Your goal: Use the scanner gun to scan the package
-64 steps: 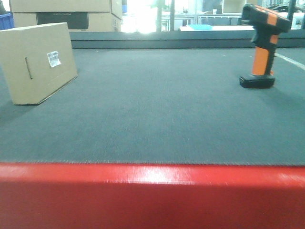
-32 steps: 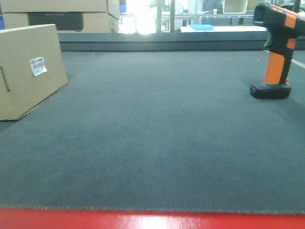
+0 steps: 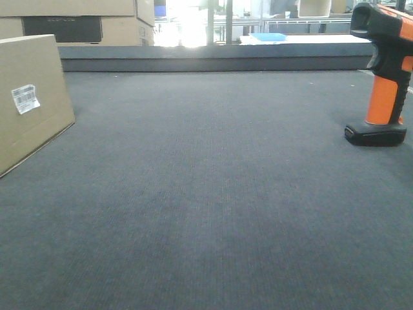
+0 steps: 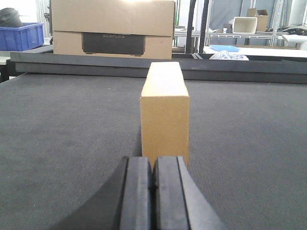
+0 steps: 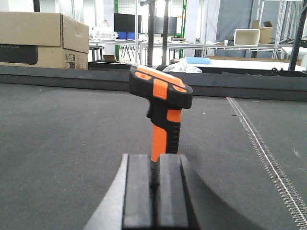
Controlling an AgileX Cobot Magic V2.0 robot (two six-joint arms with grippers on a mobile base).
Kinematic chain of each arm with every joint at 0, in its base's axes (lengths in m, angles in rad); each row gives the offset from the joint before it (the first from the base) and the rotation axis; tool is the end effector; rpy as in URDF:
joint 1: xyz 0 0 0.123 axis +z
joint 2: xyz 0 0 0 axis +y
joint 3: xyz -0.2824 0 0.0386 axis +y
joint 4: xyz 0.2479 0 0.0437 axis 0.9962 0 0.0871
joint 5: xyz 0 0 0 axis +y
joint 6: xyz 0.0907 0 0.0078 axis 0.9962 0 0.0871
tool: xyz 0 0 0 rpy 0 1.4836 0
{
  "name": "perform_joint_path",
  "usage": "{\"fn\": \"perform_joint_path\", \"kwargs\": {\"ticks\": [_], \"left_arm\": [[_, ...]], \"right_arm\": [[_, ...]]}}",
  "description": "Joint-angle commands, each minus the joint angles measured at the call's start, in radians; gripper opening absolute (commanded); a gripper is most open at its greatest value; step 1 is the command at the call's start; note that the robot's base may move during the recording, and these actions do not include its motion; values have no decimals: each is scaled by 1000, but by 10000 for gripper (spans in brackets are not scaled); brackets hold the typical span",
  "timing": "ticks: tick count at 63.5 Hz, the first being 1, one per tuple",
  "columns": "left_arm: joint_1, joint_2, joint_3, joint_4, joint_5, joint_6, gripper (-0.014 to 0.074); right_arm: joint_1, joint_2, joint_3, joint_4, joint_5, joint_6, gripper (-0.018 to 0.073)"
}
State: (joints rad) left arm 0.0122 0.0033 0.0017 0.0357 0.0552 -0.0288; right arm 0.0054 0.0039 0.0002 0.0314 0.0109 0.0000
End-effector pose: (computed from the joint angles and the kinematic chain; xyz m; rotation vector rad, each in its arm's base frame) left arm 0.0568 0.0009 0.2073 -0.0057 1.5438 0.0166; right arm 0.0566 0.0003 0.2118 0.0192 1.4985 0.0299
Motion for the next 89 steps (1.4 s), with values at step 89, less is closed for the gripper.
{"fn": "perform_joint_path", "kwargs": {"ticks": [89], "left_arm": [[5,1,-134,-6,165,-3,-111]], "right_arm": [[4,-4,0,0,-20,0,-162]]}}
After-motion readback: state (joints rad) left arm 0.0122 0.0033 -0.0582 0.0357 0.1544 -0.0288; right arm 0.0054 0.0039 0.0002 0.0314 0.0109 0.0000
